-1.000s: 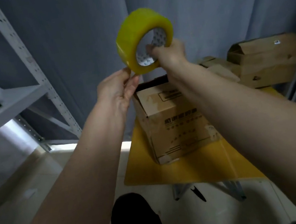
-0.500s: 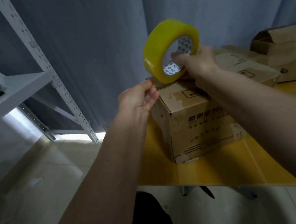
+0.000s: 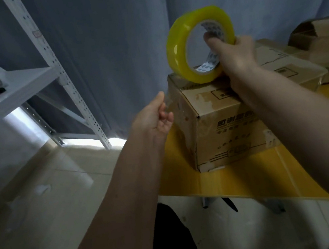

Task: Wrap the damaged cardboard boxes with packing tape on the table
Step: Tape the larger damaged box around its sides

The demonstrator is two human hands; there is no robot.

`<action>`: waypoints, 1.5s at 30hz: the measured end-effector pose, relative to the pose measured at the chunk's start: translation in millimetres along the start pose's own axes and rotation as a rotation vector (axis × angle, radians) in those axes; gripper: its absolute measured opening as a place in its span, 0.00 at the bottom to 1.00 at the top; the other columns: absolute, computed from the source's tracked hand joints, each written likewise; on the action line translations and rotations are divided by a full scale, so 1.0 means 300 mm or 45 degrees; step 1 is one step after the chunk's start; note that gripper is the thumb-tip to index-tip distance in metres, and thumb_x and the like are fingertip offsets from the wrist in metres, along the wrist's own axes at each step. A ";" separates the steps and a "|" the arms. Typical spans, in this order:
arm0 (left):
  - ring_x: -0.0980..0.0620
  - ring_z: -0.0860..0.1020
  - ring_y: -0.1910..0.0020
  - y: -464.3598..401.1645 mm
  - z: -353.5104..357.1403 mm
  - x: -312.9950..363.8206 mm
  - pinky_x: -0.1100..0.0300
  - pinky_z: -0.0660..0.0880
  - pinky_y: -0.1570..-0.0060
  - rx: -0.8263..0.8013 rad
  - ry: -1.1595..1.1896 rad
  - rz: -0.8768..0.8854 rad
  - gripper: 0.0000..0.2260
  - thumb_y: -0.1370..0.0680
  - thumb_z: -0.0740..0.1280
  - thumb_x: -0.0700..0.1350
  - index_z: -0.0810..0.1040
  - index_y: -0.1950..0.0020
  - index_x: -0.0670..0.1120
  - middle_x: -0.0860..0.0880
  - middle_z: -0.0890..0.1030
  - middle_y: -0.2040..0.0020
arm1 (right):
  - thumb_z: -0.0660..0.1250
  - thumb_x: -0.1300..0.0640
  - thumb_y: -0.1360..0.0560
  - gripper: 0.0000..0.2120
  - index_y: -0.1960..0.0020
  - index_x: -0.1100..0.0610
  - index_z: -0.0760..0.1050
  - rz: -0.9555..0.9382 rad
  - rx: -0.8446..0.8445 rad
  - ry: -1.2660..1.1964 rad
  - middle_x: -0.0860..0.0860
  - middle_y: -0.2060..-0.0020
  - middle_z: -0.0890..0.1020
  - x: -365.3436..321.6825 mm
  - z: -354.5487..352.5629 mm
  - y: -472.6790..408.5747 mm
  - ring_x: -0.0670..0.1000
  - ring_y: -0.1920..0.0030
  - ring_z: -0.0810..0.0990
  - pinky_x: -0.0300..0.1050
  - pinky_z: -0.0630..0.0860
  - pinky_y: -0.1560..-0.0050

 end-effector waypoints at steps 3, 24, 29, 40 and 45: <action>0.61 0.70 0.81 0.001 0.012 -0.017 0.67 0.72 0.76 0.039 0.015 0.041 0.09 0.25 0.73 0.42 0.76 0.63 0.43 0.51 0.76 0.71 | 0.70 0.43 0.29 0.11 0.62 0.49 0.76 -0.065 0.067 0.076 0.48 0.62 0.81 -0.014 -0.021 -0.008 0.51 0.55 0.81 0.51 0.79 0.48; 0.58 0.78 0.74 -0.020 0.039 -0.004 0.65 0.78 0.69 0.172 0.114 0.256 0.06 0.21 0.68 0.39 0.74 0.57 0.41 0.47 0.77 0.65 | 0.69 0.48 0.25 0.09 0.48 0.51 0.78 -0.093 0.036 0.124 0.48 0.55 0.80 -0.010 -0.016 -0.018 0.52 0.49 0.80 0.51 0.76 0.44; 0.59 0.75 0.76 -0.045 0.039 -0.010 0.65 0.77 0.69 0.161 0.080 0.266 0.06 0.21 0.67 0.39 0.75 0.58 0.42 0.49 0.76 0.69 | 0.69 0.48 0.25 0.10 0.46 0.50 0.79 -0.063 0.022 0.144 0.47 0.55 0.79 -0.002 -0.010 -0.021 0.52 0.48 0.80 0.52 0.76 0.42; 0.47 0.78 0.49 -0.111 0.018 -0.135 0.56 0.77 0.50 0.216 -0.614 0.271 0.22 0.22 0.63 0.58 0.75 0.40 0.41 0.45 0.79 0.47 | 0.69 0.47 0.25 0.12 0.45 0.51 0.78 -0.063 0.050 0.169 0.47 0.54 0.80 0.002 -0.012 -0.025 0.53 0.47 0.80 0.53 0.76 0.41; 0.37 0.74 0.38 -0.134 -0.065 -0.194 0.45 0.73 0.39 0.296 -0.913 0.191 0.24 0.20 0.63 0.48 0.66 0.29 0.35 0.35 0.74 0.36 | 0.71 0.48 0.27 0.10 0.49 0.50 0.77 -0.026 0.050 0.174 0.47 0.55 0.79 0.008 -0.017 -0.025 0.53 0.48 0.81 0.53 0.77 0.42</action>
Point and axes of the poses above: each hand's wrist, its own y-axis away from the middle knuckle, its own z-axis out of the palm, x = y × z, the point moved 10 cm from there along -y, towards the middle knuckle
